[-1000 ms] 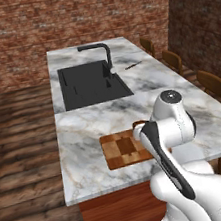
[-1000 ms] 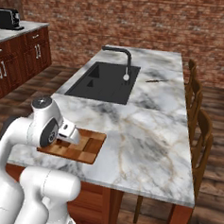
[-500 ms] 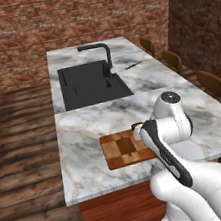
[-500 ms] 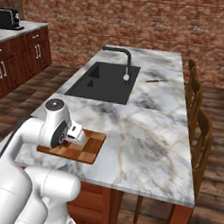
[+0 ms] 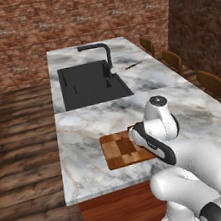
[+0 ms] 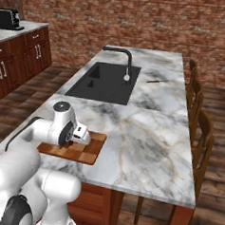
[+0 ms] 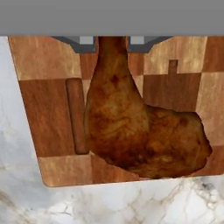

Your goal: Retrieve the chicken drumstick from the fridge and place it on the cutting board.

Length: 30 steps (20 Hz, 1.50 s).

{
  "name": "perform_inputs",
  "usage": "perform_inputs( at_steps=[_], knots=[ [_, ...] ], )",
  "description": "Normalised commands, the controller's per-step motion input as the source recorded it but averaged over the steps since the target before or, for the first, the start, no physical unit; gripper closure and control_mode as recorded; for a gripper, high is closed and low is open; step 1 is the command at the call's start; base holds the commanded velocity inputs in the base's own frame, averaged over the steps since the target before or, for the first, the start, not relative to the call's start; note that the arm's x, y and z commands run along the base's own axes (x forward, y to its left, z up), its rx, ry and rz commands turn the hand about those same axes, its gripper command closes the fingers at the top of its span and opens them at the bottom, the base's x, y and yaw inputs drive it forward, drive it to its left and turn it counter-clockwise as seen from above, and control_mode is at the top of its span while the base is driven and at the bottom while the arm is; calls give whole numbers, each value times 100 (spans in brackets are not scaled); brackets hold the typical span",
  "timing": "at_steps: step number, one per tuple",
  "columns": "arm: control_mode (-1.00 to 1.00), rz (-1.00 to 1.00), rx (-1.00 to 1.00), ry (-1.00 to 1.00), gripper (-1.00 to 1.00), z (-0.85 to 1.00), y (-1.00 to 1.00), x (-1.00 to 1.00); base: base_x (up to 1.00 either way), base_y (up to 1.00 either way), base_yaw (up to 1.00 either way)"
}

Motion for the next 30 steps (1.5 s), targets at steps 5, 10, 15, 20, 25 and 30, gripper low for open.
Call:
perform_inputs(
  at_steps=[5, 10, 15, 20, 25, 30],
  knots=[
    [-100, 0, 0, 7, 100, -37, 0, 29, 0, 0, 0],
    [-100, 0, 0, 9, 100, -40, 0, 7, 0, 0, 0],
    [-100, 0, 2, 4, 100, -31, 0, 0, 0, 0, 0],
    [-100, 0, 1, 0, -100, -21, 0, 0, 0, 0, 0],
    [-100, 0, 0, 0, -100, -4, 0, 0, 0, 0, 0],
    [-100, 0, 0, -1, -100, 0, 0, 0, 0, 0, 0]
  ],
)
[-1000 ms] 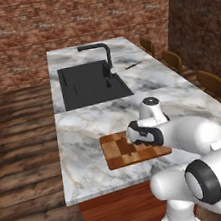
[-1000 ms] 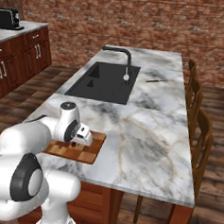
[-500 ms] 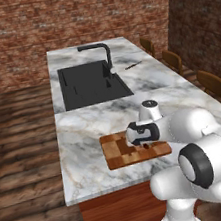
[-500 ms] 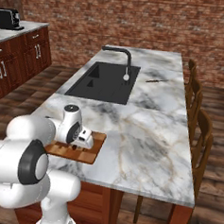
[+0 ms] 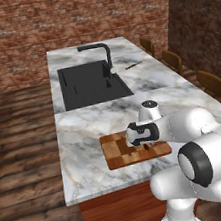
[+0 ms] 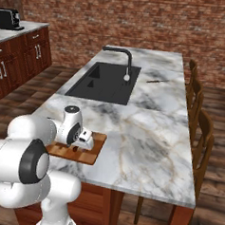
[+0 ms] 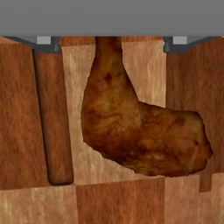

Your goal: Retrieve the chicken drumstick from the fridge and place it on the cutting board.

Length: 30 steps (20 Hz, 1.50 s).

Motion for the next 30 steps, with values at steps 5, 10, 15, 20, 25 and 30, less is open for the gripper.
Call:
perform_inputs(
  at_steps=[5, 10, 15, 20, 25, 30],
  knots=[
    [-100, 0, 0, 2, -100, 19, 2, -3, 0, 0, 0],
    [-100, 0, 0, 0, -100, 98, 0, -25, 0, 0, 0],
    [-100, 0, 0, 0, -100, 100, 0, -59, 0, 0, 0],
    [-100, 0, -1, 0, -100, 51, -1, -84, 0, 0, 0],
    [-100, 1, -9, -1, -100, -12, -18, -100, 0, 0, 0],
    [-100, 0, -1, 0, -100, 0, -25, -79, 0, 0, 0]
  ],
)
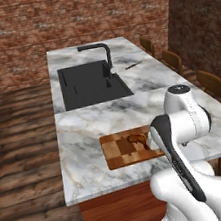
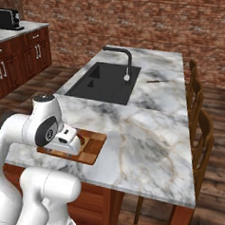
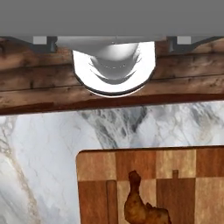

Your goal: Retrieve the chicken drumstick from the fridge and place it on the cutting board.

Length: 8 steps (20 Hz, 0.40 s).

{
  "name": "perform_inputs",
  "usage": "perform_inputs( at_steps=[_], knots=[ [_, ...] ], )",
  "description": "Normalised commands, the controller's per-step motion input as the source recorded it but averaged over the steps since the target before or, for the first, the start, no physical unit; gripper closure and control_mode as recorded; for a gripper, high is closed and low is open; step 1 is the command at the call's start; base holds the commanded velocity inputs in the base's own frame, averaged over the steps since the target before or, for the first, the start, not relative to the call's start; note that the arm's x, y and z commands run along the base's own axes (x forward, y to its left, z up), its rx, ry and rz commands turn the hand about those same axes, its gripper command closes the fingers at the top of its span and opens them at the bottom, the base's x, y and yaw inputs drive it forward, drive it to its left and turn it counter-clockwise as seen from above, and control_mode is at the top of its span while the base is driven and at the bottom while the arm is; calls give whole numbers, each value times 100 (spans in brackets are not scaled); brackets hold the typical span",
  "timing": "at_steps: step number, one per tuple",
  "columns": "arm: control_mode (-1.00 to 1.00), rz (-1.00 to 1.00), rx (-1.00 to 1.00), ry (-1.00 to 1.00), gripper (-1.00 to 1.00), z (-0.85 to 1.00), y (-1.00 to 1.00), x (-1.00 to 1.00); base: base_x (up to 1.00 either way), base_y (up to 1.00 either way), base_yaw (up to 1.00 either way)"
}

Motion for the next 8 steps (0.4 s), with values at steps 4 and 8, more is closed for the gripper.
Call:
perform_inputs(
  at_steps=[4, 8],
  knots=[
    [-100, 0, 4, -3, -100, 2, -38, -26, 0, 0, 0],
    [-100, 0, 11, 0, -100, 0, -58, 4, 0, 0, 0]
  ],
)
